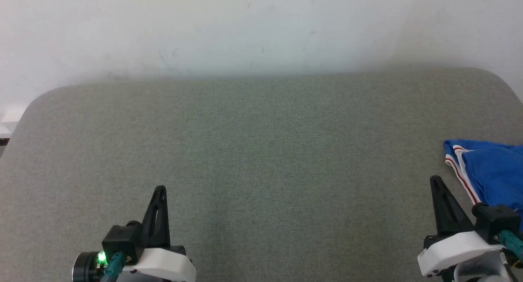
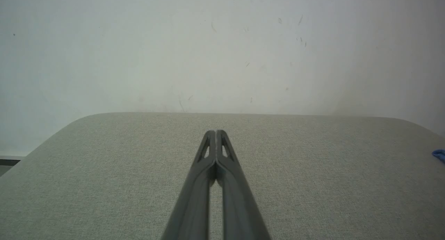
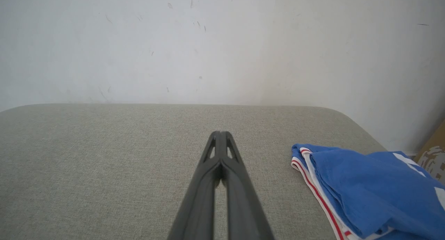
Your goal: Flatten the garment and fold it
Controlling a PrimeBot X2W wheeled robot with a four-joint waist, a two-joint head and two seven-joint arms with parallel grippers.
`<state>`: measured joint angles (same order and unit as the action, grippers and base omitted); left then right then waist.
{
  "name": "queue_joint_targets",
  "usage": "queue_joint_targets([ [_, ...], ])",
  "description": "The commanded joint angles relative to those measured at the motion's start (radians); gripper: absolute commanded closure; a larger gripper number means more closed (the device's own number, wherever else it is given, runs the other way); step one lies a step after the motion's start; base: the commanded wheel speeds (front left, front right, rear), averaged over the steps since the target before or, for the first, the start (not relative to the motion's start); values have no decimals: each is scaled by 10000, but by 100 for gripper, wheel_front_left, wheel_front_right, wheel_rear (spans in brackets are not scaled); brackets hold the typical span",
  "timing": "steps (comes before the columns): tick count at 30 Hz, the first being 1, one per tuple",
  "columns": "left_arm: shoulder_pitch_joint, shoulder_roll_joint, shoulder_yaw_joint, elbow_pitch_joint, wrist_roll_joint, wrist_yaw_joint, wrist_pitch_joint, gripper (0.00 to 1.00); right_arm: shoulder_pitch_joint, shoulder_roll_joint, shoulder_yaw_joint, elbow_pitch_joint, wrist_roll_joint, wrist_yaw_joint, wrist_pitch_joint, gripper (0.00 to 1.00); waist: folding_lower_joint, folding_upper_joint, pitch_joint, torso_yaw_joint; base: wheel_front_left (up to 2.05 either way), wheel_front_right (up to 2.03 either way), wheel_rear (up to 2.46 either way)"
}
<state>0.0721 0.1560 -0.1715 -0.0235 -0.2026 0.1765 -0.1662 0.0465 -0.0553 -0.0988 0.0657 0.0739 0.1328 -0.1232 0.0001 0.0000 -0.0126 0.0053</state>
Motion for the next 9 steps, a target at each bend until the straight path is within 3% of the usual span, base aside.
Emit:
queue_joint_targets([
  [1, -198, -83, 101, 37, 174, -103, 59, 100, -110, 18, 28, -75, -132, -8, 70, 100, -1, 0, 3, -1, 0, 0, 0],
  [9, -245, -169, 244, 55, 339, -251, 201, 100, -141, 21, 113, -127, -186, -9, 173, 100, -1, 0, 14, -5, 0, 0, 0],
])
